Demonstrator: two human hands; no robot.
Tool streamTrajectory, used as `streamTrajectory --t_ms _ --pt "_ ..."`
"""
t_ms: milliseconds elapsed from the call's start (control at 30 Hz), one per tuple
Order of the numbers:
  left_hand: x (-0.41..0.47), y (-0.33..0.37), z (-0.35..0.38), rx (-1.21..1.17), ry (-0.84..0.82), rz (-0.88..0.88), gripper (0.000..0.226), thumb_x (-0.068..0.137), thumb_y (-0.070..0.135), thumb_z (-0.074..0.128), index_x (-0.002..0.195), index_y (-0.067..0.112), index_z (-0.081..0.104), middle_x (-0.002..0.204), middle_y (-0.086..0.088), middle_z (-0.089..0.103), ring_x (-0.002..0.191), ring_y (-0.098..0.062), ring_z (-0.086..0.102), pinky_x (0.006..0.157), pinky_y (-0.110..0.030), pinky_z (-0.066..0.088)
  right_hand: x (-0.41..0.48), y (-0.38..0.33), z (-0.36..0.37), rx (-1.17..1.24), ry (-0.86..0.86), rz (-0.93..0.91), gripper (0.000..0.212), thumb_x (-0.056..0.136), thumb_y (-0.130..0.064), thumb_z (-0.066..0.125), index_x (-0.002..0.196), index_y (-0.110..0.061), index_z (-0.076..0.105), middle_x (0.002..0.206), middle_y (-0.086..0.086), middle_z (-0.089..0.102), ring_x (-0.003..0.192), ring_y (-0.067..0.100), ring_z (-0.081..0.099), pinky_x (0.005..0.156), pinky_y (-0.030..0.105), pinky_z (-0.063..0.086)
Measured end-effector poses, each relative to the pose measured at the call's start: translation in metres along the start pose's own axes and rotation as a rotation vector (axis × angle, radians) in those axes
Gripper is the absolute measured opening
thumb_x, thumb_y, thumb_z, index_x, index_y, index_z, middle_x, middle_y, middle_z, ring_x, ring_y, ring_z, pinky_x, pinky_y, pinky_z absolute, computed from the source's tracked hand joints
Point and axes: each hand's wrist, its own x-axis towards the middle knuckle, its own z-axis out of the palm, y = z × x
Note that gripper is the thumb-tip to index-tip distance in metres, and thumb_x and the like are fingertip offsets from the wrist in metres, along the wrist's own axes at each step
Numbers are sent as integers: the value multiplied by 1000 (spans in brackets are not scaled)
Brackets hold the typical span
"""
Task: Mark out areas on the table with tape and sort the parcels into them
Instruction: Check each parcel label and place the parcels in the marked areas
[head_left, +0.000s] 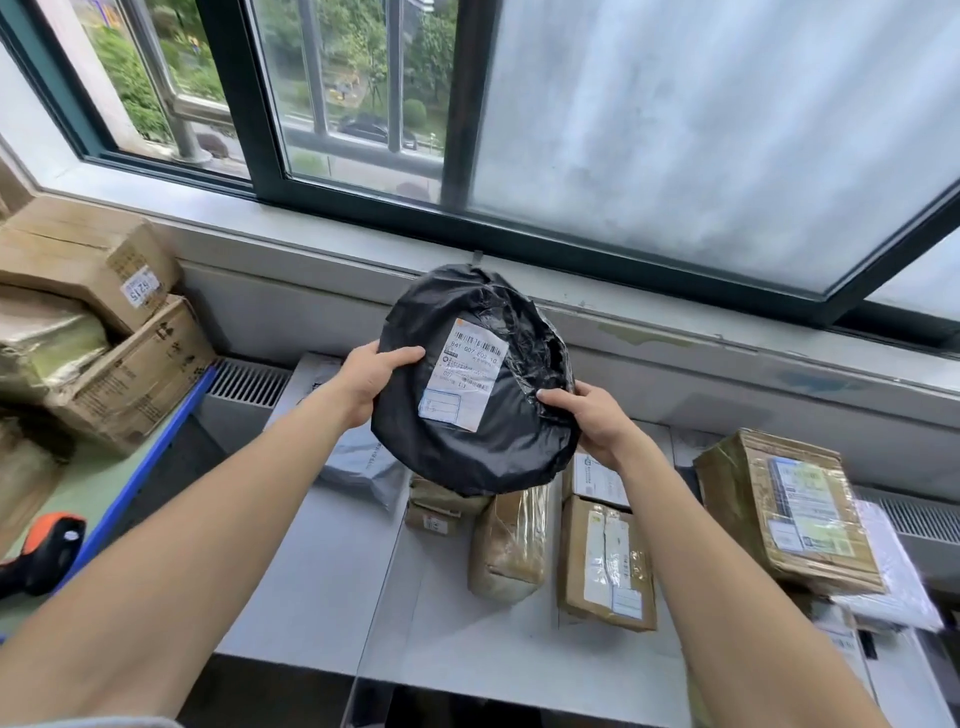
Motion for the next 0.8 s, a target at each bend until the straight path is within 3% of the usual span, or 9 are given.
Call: streamTrajectory --t_ms 133,300,433,667,800 --pt "1 -16 4 118 31 -112 23 81 30 74 99 16 71 96 -5 76 87 -23 71 83 -37 56 -9 21 -22 -33 -9 31 41 81 -17 77 117 -4 64 107 15 74 96 30 72 75 35 58" --pt "-5 -49 4 255 24 -220 16 80 33 73 85 19 69 74 3 72 67 -16 66 60 -26 52 -23 60 -37 -80 13 128 36 82 -15 77 114 -5 64 105 14 74 93 28 73 76 37 59" --pt "-10 -65 5 290 22 -244 13 83 28 72 83 17 65 65 5 70 63 -13 66 60 -26 53 -29 73 -38 -108 27 170 33 84 -13 74 113 -4 63 105 14 74 94 29 73 78 39 59" --pt "-23 -62 5 110 10 -288 25 81 28 71 98 9 72 92 -11 75 80 -25 69 76 -33 55 -45 62 -42 -93 -18 63 43 77 -22 79 114 -7 65 107 12 74 97 29 72 79 38 57" --pt "-34 -76 -7 304 -81 -327 16 83 27 67 92 14 64 85 -7 66 71 -22 61 60 -28 50 -54 70 -49 -226 -9 68 36 79 -21 79 112 -15 67 103 4 76 94 23 73 80 38 59"
